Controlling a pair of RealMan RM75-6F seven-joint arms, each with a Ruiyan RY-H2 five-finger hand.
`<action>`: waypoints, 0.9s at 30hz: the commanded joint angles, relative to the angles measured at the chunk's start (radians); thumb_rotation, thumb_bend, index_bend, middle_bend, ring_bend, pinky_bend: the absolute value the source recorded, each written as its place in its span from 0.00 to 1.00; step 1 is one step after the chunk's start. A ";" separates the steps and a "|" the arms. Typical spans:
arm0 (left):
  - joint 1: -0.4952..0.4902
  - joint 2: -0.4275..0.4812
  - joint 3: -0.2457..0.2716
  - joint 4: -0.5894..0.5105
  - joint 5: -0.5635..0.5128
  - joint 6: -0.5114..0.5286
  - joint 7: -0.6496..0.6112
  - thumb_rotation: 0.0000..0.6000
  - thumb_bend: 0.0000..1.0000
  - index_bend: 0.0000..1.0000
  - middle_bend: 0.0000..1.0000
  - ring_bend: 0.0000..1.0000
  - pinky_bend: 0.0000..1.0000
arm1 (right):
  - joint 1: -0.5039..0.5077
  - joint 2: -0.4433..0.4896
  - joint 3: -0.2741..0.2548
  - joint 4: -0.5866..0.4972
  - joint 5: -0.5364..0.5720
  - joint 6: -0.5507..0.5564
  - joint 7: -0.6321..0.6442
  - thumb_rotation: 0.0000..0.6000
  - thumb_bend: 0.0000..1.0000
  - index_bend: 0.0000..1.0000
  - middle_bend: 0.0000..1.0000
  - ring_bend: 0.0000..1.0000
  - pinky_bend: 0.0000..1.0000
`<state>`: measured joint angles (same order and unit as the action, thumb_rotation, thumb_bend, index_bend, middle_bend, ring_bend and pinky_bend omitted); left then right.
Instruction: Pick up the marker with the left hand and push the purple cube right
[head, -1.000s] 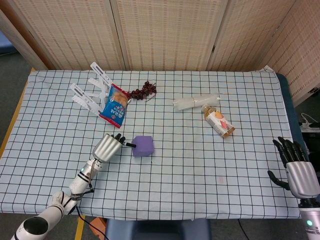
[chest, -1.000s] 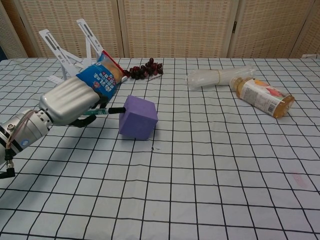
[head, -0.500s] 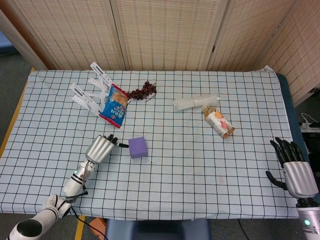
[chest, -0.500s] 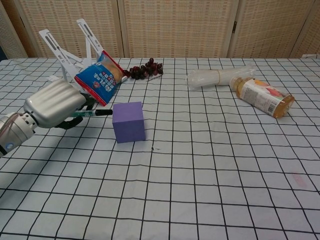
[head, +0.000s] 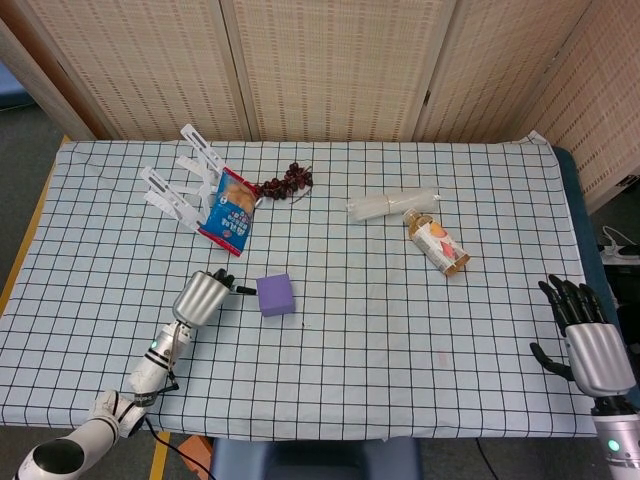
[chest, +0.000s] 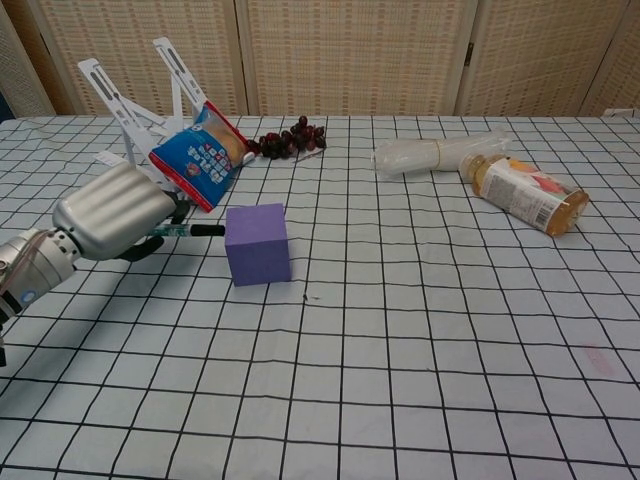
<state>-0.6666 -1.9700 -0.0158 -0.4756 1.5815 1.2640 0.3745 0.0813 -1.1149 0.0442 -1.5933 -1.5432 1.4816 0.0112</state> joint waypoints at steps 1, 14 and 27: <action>-0.002 0.003 -0.008 -0.027 -0.009 -0.012 0.069 1.00 0.63 0.81 0.85 0.80 1.00 | 0.000 0.002 0.000 0.000 0.001 -0.001 0.003 1.00 0.17 0.00 0.00 0.00 0.00; 0.031 0.088 -0.046 -0.270 -0.080 -0.057 0.381 1.00 0.65 0.82 0.86 0.80 1.00 | -0.003 0.010 -0.011 -0.010 -0.021 0.005 0.010 1.00 0.17 0.00 0.00 0.00 0.00; 0.020 0.099 -0.076 -0.418 -0.111 -0.066 0.538 1.00 0.65 0.82 0.87 0.80 1.00 | -0.015 0.026 -0.020 -0.017 -0.045 0.031 0.035 1.00 0.17 0.00 0.00 0.00 0.00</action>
<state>-0.6444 -1.8708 -0.0901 -0.8861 1.4725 1.1992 0.9052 0.0668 -1.0897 0.0244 -1.6105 -1.5868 1.5116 0.0442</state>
